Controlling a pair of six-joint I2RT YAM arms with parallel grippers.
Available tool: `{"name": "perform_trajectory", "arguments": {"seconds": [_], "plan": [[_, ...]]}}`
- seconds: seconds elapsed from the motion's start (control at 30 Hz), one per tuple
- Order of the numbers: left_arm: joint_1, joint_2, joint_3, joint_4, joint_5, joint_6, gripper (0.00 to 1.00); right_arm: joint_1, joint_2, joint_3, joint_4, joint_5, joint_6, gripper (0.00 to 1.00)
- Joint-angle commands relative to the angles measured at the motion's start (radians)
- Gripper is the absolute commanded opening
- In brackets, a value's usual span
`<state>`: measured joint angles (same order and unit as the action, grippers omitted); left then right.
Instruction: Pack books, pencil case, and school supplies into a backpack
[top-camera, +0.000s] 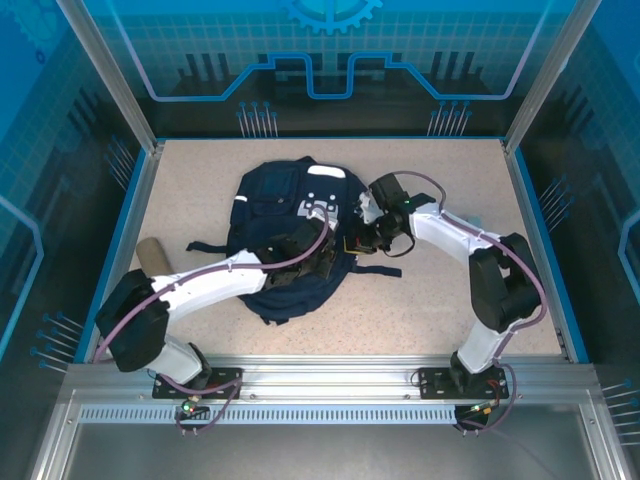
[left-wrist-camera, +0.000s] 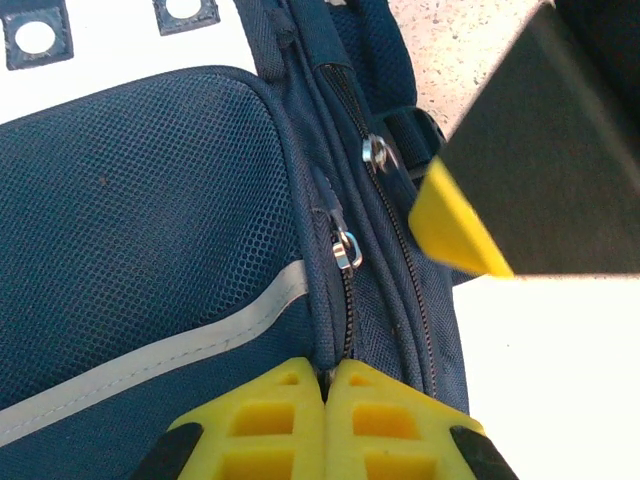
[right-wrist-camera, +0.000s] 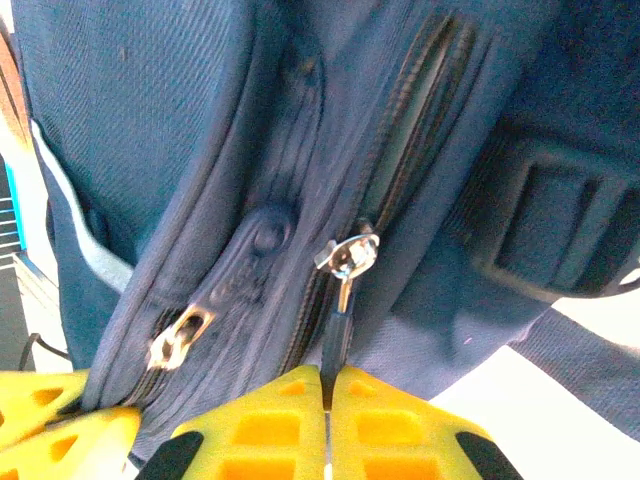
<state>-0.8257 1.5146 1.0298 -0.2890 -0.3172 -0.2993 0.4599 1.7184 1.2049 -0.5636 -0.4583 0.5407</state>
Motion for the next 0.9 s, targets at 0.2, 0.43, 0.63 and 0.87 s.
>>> {"name": "perform_trajectory", "arguments": {"seconds": [0.2, 0.43, 0.63, 0.87], "plan": [[0.032, 0.029, 0.062, 0.107, -0.017, -0.043, 0.0, 0.085, -0.09, -0.12, 0.001, -0.119, 0.058, 0.07], [0.036, -0.049, -0.011, 0.138, 0.055, 0.017, 0.0, 0.052, -0.137, -0.055, -0.1, 0.203, -0.124, 0.37], [0.036, -0.093, -0.035, 0.131, 0.072, 0.05, 0.0, 0.092, -0.142, -0.014, -0.093, 0.409, -0.245, 0.51], [0.035, -0.102, -0.031, 0.13, 0.087, 0.064, 0.0, 0.144, -0.148, -0.016, -0.035, 0.339, -0.317, 0.51]]}}
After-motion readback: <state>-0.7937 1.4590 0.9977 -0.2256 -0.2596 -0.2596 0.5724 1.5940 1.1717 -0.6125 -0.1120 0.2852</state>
